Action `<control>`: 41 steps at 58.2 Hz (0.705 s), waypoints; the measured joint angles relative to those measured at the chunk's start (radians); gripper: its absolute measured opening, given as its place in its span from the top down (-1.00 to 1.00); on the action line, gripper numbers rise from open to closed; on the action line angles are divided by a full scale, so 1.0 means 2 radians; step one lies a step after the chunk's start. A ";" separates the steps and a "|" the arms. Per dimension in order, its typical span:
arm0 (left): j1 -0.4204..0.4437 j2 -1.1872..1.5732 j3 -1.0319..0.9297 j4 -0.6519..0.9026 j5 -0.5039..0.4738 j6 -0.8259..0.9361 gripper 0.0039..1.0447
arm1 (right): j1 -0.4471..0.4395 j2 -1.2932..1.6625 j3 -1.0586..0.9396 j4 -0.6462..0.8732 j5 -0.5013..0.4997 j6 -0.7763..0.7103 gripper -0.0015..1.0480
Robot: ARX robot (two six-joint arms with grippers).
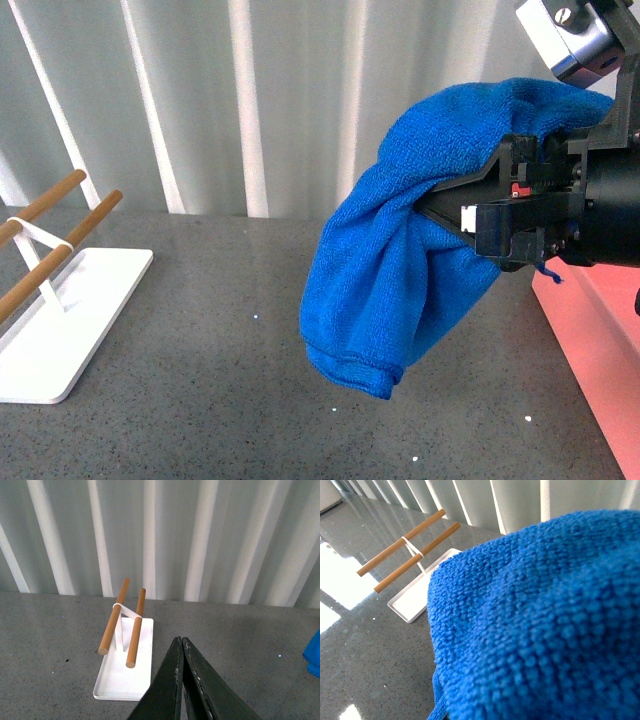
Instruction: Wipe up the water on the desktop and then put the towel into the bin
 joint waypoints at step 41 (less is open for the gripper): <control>0.000 0.000 0.000 -0.001 0.000 0.000 -0.55 | -0.013 0.145 0.070 -0.189 0.069 -0.122 0.90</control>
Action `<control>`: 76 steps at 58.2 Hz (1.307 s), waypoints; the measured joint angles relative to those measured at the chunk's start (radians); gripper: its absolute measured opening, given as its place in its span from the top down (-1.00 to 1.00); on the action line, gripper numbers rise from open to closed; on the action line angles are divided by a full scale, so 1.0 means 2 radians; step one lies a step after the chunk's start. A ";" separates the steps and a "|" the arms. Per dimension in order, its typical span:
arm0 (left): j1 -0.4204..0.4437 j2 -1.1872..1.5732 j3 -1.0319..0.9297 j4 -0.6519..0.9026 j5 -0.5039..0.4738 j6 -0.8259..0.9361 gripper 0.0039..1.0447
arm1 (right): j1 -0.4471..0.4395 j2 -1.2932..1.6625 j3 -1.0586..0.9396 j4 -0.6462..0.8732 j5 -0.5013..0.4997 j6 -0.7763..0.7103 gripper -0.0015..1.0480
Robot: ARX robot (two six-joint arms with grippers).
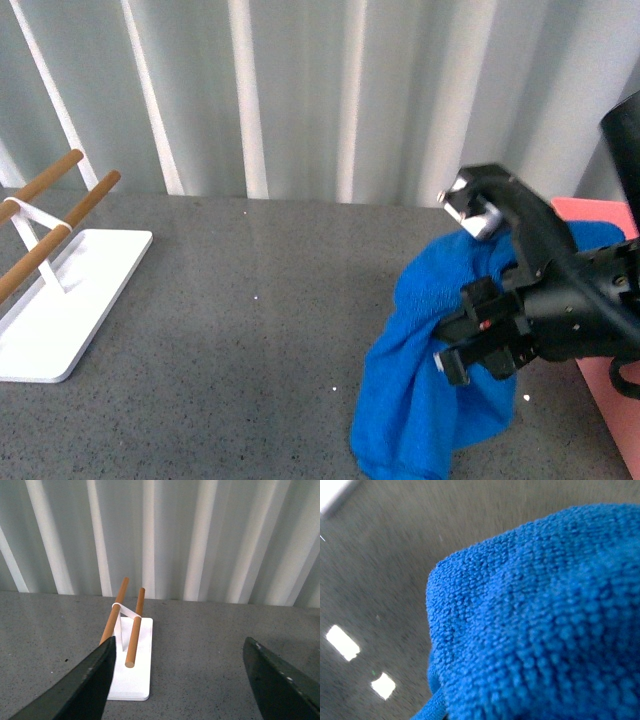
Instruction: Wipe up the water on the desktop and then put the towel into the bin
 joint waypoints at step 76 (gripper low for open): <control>0.000 0.000 0.000 0.000 0.000 0.001 -0.88 | 0.114 0.353 0.518 -0.215 -0.035 -0.095 0.90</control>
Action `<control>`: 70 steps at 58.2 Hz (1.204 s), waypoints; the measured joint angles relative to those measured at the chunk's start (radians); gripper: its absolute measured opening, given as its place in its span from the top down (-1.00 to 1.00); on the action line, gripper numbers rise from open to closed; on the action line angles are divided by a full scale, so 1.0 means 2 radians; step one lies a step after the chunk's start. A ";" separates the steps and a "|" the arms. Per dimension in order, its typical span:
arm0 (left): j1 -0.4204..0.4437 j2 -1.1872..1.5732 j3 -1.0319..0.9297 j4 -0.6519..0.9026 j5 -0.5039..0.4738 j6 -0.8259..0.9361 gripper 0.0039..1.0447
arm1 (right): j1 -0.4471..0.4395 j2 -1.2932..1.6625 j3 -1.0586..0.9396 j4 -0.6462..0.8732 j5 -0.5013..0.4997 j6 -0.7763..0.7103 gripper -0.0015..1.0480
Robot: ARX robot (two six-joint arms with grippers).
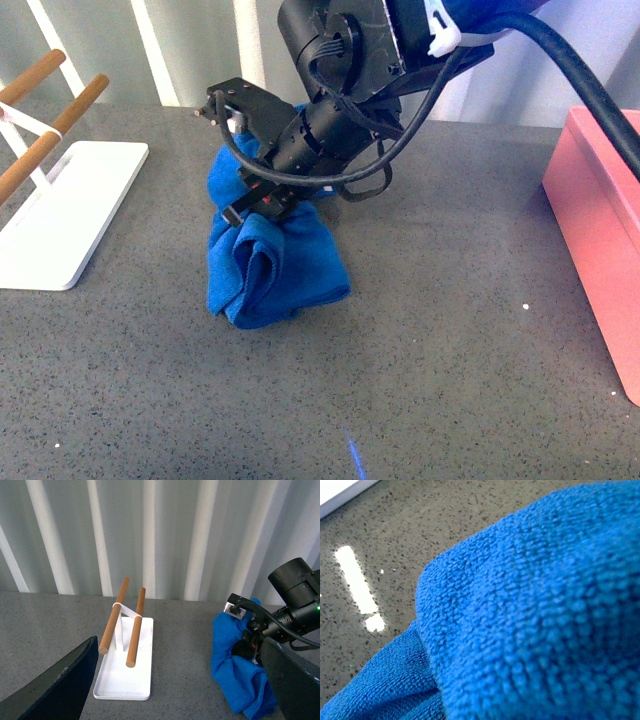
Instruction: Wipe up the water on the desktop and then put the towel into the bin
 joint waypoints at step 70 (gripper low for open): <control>0.000 0.000 0.000 0.000 0.000 0.000 -0.88 | -0.190 -0.381 -0.156 -0.167 0.295 0.253 0.90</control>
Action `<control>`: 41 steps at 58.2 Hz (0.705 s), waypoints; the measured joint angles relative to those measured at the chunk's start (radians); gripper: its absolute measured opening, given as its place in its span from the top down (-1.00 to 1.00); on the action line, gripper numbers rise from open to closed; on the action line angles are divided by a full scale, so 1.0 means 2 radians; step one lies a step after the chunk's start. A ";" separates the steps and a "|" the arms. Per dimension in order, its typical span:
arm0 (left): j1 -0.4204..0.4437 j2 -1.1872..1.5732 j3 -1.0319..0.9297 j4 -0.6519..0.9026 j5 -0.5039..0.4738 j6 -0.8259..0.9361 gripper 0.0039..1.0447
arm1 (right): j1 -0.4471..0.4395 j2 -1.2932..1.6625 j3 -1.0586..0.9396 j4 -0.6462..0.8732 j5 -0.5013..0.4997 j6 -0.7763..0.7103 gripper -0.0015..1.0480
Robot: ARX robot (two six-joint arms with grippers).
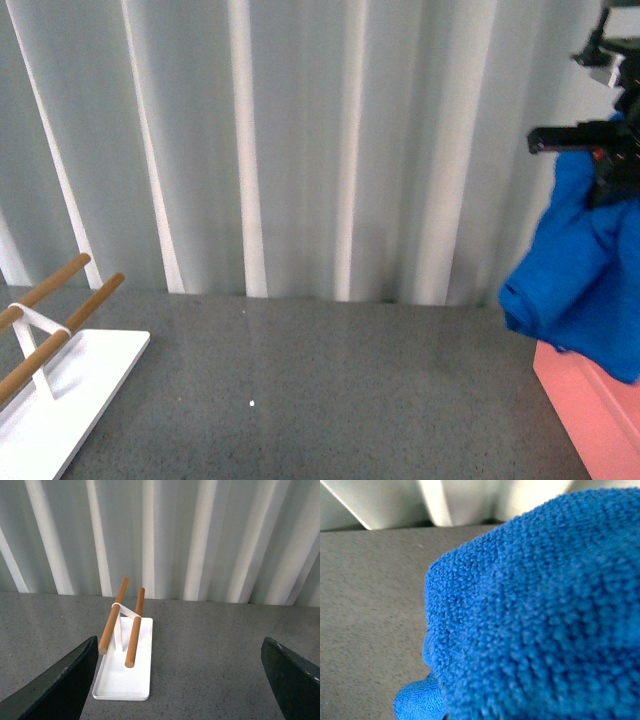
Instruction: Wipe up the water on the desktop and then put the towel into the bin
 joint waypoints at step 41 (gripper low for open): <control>0.000 0.000 0.000 0.000 0.000 0.000 -0.88 | -0.142 -0.060 -0.144 0.029 0.025 -0.081 0.90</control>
